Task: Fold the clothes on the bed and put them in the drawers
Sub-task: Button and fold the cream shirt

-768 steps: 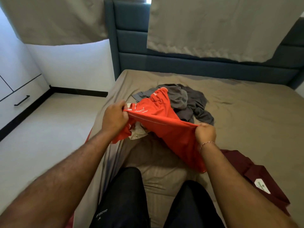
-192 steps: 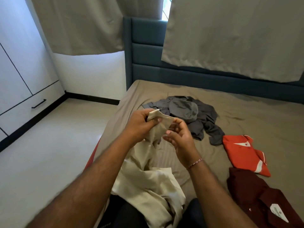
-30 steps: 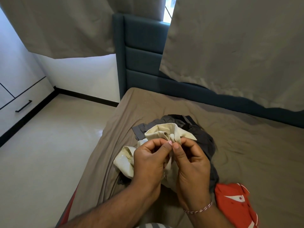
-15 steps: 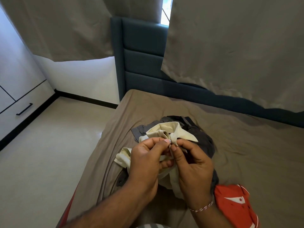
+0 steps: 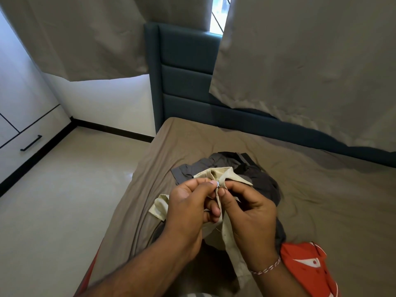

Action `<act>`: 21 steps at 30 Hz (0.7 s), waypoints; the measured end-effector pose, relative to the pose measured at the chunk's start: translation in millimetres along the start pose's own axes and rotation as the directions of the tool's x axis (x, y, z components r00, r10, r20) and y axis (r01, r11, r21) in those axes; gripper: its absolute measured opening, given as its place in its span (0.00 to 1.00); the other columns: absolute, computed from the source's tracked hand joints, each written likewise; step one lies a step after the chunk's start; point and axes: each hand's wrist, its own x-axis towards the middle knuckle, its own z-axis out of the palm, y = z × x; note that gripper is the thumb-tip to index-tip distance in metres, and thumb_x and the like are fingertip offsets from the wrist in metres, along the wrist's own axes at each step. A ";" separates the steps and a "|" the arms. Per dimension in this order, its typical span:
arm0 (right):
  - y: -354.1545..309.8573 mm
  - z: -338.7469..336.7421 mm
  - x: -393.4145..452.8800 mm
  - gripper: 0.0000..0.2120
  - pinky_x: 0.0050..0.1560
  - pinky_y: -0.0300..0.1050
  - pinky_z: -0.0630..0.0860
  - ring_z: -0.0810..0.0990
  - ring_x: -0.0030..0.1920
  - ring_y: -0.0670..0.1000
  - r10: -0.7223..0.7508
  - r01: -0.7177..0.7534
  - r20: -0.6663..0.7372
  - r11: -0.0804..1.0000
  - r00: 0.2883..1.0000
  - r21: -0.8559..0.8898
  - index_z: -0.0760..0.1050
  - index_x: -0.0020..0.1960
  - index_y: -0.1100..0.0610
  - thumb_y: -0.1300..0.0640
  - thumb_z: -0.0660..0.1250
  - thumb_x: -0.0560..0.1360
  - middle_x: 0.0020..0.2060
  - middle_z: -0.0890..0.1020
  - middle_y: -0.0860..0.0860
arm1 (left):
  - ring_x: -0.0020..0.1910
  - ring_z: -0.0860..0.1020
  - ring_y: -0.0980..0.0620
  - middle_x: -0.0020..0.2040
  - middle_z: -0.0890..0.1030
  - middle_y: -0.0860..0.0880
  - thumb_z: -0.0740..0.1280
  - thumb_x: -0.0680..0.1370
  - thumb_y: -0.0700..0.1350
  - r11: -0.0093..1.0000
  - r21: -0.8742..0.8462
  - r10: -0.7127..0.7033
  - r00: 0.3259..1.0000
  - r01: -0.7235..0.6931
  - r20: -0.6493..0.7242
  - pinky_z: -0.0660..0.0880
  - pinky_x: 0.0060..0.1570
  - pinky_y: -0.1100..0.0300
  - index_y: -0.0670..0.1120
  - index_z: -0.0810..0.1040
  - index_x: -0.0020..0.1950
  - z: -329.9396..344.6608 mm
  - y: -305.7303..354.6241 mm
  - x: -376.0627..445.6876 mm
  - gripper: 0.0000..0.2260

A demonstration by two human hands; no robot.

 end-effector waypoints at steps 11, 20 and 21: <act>10.1 -4.6 10.7 0.06 0.50 0.43 0.84 0.87 0.49 0.52 0.071 -0.073 0.062 0.997 0.996 0.028 0.86 0.50 0.54 0.62 0.72 0.76 0.46 0.88 0.51 | 0.30 0.77 0.50 0.38 0.81 0.41 0.71 0.77 0.48 0.997 0.075 -0.033 0.995 0.026 0.091 0.77 0.29 0.57 0.43 0.84 0.48 -4.4 0.3 14.2 0.09; 7.4 -6.4 16.9 0.11 0.51 0.39 0.82 0.87 0.52 0.51 0.048 -0.064 0.134 0.991 0.990 0.120 0.86 0.53 0.48 0.59 0.74 0.74 0.50 0.87 0.51 | 0.34 0.82 0.48 0.41 0.84 0.40 0.74 0.78 0.45 1.000 0.023 0.008 0.999 -0.009 0.045 0.81 0.35 0.57 0.42 0.86 0.49 -7.7 -6.4 15.7 0.07; 6.6 -6.0 17.1 0.11 0.51 0.38 0.82 0.87 0.53 0.50 0.043 -0.058 0.137 0.992 0.990 0.109 0.86 0.53 0.45 0.58 0.74 0.74 0.50 0.88 0.49 | 0.35 0.82 0.48 0.41 0.85 0.40 0.73 0.79 0.44 0.999 0.037 0.021 0.999 -0.023 0.037 0.81 0.35 0.57 0.43 0.87 0.48 -7.7 -6.7 15.2 0.05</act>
